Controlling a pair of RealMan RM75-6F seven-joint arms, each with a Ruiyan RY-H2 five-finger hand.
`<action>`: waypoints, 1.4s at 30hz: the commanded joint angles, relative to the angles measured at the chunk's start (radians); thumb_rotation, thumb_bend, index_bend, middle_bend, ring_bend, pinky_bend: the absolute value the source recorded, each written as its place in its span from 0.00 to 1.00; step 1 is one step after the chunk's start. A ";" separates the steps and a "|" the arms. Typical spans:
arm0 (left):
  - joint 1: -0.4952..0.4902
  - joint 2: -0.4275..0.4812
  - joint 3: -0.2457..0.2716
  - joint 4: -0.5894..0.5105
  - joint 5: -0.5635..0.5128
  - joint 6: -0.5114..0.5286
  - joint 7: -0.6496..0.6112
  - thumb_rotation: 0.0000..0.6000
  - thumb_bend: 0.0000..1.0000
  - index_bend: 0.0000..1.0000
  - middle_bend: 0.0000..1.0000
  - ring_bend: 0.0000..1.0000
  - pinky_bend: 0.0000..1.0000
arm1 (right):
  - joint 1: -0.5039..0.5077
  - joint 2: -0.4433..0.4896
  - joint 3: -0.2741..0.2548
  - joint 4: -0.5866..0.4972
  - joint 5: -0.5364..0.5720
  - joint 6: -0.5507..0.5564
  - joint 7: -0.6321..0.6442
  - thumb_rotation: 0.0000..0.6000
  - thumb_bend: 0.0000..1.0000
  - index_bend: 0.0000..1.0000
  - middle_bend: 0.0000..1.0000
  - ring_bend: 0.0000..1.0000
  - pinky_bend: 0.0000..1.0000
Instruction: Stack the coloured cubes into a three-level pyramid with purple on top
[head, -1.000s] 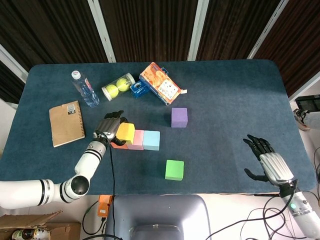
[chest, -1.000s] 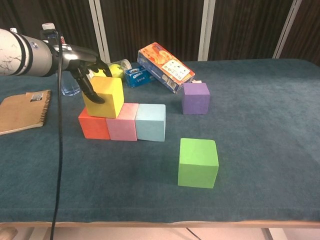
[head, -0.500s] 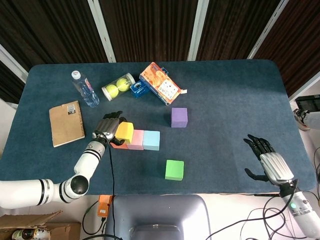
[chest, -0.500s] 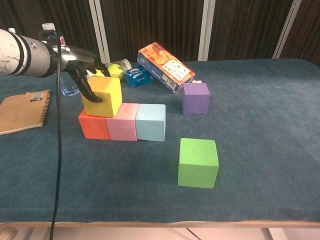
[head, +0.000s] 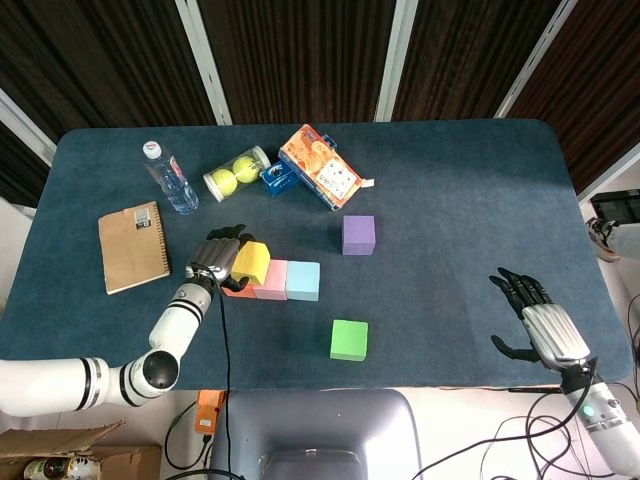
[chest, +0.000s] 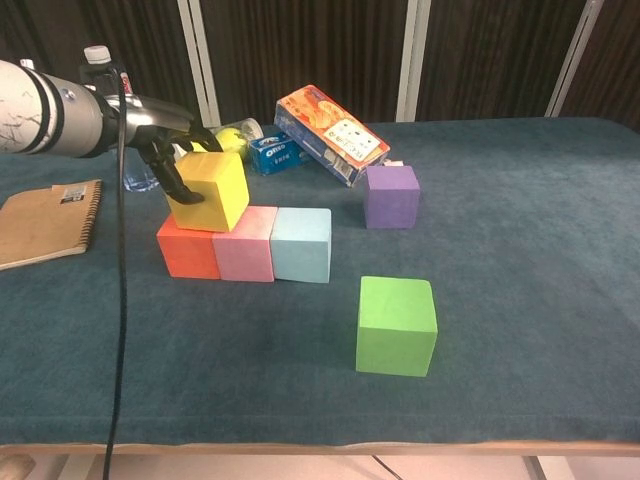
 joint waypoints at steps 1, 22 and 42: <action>-0.001 0.002 -0.001 -0.004 0.001 0.002 -0.002 1.00 0.37 0.22 0.05 0.00 0.07 | 0.000 0.000 0.000 0.000 0.000 0.000 -0.001 1.00 0.24 0.00 0.00 0.00 0.00; -0.019 0.007 0.012 -0.035 -0.027 0.032 0.031 1.00 0.33 0.22 0.05 0.00 0.07 | 0.000 0.000 0.001 -0.001 0.002 -0.004 -0.005 1.00 0.24 0.00 0.00 0.00 0.00; -0.018 0.019 0.005 -0.053 -0.026 0.039 0.026 1.00 0.31 0.25 0.05 0.00 0.07 | 0.002 -0.002 -0.002 -0.002 0.000 -0.012 -0.015 1.00 0.24 0.00 0.00 0.00 0.00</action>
